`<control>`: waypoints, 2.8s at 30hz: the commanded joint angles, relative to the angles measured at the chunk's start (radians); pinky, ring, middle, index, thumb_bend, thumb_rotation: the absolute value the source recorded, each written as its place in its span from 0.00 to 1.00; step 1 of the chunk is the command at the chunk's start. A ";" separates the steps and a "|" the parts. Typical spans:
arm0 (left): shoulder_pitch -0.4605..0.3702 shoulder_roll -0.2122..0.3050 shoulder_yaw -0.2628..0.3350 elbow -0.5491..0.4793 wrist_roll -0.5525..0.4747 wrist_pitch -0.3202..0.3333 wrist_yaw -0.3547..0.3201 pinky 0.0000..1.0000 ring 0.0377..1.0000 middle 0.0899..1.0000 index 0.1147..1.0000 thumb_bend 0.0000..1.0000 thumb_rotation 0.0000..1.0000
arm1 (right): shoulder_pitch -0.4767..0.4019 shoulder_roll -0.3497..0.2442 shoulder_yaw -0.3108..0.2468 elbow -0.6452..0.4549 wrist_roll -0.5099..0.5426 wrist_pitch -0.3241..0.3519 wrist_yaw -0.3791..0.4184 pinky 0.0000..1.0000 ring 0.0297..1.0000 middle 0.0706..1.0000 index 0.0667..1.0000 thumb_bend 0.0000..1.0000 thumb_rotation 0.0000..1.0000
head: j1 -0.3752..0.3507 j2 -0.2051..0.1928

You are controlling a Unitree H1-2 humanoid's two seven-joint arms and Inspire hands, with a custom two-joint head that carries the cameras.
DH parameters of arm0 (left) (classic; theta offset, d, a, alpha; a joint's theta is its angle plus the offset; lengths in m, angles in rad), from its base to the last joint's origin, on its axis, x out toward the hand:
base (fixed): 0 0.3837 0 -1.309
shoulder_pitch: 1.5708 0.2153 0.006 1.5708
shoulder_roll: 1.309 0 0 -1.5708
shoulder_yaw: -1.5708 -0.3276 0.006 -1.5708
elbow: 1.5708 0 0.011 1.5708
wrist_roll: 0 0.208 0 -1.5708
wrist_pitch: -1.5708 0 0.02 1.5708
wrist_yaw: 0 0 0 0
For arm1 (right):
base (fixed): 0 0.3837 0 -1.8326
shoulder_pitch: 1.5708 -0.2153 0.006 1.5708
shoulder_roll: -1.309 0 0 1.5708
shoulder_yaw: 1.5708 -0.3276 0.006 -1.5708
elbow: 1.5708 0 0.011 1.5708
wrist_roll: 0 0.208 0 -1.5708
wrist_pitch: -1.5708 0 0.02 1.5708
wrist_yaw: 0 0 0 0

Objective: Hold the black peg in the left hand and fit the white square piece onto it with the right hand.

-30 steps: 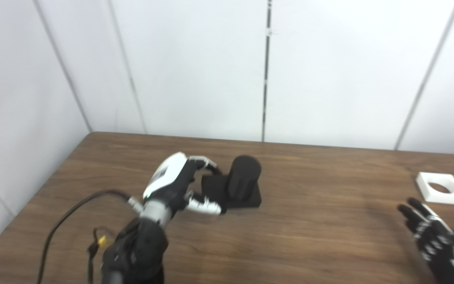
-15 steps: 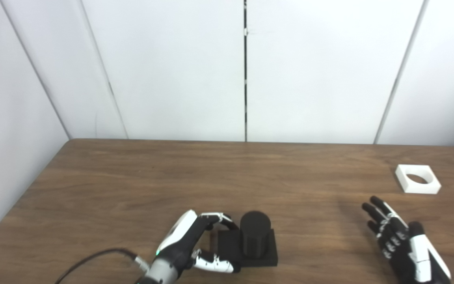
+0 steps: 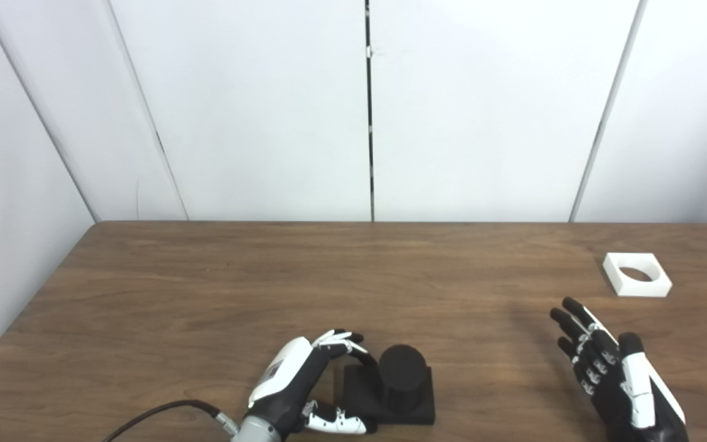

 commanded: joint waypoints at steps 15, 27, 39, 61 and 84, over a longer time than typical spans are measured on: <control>-0.024 0.079 -0.096 0.045 -0.013 0.029 -0.020 1.00 1.00 0.92 0.42 0.50 0.06 | -0.017 0.011 0.014 -0.074 -0.010 0.011 -0.023 1.00 1.00 0.91 0.95 0.65 1.00 | -0.038 0.020; -0.033 0.123 -0.156 0.028 0.067 0.075 -0.050 1.00 1.00 0.96 0.42 0.50 0.06 | -0.024 0.013 0.016 -0.079 -0.014 0.016 -0.030 1.00 1.00 0.91 0.94 0.65 1.00 | -0.057 0.028; -0.073 0.137 -0.172 -0.001 0.092 0.239 -0.122 1.00 1.00 1.00 0.42 0.50 0.06 | -0.061 0.019 0.016 -0.121 -0.046 0.070 -0.065 1.00 1.00 0.91 0.93 0.67 1.00 | -0.113 0.063; -0.094 0.091 -0.142 -0.019 0.161 0.298 -0.183 1.00 1.00 1.00 0.43 0.49 0.07 | -0.088 -0.008 -0.009 -0.109 -0.006 0.092 -0.049 1.00 1.00 0.91 0.93 0.67 1.00 | -0.048 0.169; -0.039 0.049 -0.117 -0.022 0.161 0.295 -0.122 1.00 1.00 0.97 0.43 0.49 0.06 | -0.079 -0.019 -0.015 -0.098 0.008 0.080 -0.044 1.00 1.00 0.91 0.92 0.68 1.00 | -0.041 0.137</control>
